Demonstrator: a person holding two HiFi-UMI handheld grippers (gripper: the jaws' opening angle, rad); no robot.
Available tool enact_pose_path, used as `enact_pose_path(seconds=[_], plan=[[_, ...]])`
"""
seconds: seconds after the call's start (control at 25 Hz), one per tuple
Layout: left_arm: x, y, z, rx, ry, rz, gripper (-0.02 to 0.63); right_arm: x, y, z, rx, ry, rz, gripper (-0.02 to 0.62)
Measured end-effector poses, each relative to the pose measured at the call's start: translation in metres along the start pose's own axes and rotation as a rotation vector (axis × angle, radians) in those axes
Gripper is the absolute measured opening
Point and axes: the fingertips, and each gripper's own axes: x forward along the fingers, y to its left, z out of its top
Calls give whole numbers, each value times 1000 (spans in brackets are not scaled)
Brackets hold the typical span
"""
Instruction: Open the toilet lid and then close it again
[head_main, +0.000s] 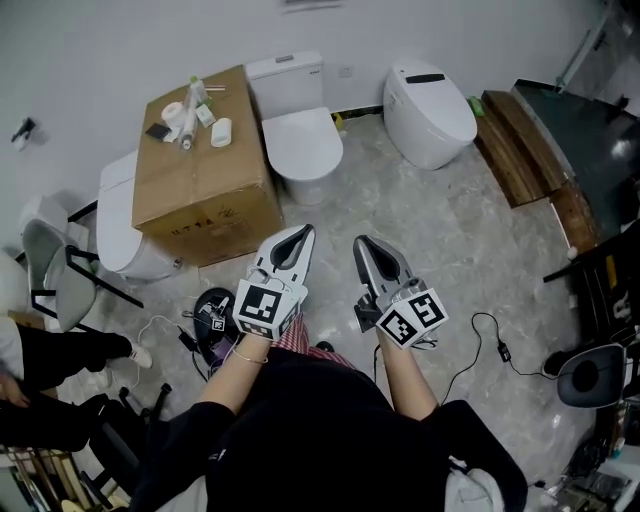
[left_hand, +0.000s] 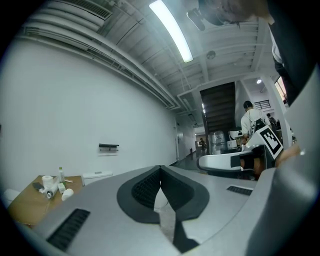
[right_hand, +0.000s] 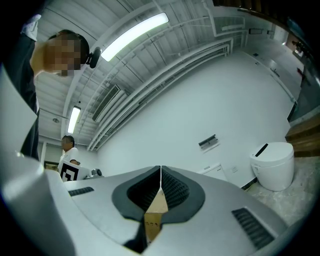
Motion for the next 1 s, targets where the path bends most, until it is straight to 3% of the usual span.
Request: enact_pose_path(seconds=[1.0], plan=[[85,43,-7,-22,-22,-76,3,68,-59,2,-83,63,-26,20]])
